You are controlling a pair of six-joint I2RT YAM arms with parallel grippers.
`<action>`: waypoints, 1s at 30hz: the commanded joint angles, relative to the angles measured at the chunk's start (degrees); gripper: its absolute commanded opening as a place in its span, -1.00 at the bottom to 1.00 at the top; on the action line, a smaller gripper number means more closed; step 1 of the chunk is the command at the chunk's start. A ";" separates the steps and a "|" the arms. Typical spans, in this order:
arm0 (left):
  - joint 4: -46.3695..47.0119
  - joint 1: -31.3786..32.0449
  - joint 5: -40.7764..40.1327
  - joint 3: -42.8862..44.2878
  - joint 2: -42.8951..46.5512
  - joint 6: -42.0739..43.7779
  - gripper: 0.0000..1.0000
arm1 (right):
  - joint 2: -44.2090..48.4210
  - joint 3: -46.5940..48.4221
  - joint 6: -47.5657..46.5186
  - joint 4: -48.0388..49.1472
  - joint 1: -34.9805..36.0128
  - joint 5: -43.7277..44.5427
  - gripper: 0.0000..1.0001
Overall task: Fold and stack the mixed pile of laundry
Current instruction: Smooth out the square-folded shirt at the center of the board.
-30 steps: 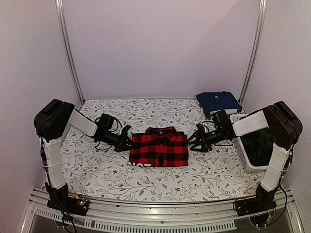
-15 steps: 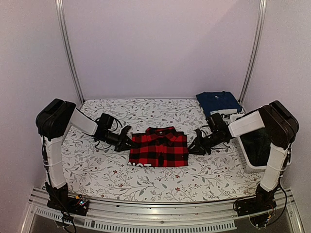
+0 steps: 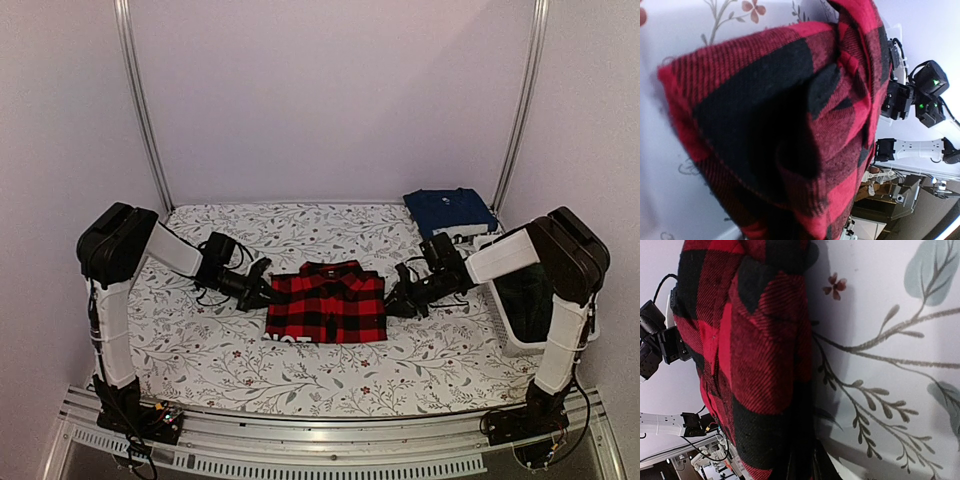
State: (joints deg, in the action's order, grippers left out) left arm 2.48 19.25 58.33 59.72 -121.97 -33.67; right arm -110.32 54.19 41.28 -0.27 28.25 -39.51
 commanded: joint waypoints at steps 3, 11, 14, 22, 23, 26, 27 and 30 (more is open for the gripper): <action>-0.48 -0.11 -5.94 -1.10 -4.68 3.82 -1.00 | 5.98 -0.17 1.13 4.79 0.59 -3.15 -0.83; -0.24 -0.10 -6.23 -0.83 -4.48 3.06 -1.00 | -0.58 1.76 1.76 5.50 2.15 -6.64 -0.90; -0.20 -0.04 -6.34 -0.90 -4.37 2.99 -1.00 | -2.17 1.64 1.99 4.99 2.08 -6.55 -0.91; 2.41 -0.05 -4.58 -2.28 -0.01 2.37 -1.00 | -6.51 1.62 0.79 -1.81 1.90 -1.46 -0.90; 2.70 0.00 -4.19 -2.42 1.75 2.17 -1.00 | -6.92 1.54 0.62 -2.36 1.90 -0.92 -0.90; 1.43 -0.15 -3.85 -1.65 8.02 2.44 -1.00 | -7.81 1.25 0.32 -3.58 1.70 0.47 -0.90; 0.38 -0.32 -4.14 -1.29 9.44 2.73 -1.00 | -8.00 1.08 0.37 -3.67 1.52 0.76 -0.90; -1.01 -1.39 -4.55 -1.59 11.30 2.99 -1.00 | -8.41 0.26 0.62 -3.68 1.08 1.44 -0.90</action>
State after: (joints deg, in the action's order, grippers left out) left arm 2.26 19.11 55.55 58.04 -115.39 -32.49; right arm -114.78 56.36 42.57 2.39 29.80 -44.60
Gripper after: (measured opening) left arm 0.009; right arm 0.049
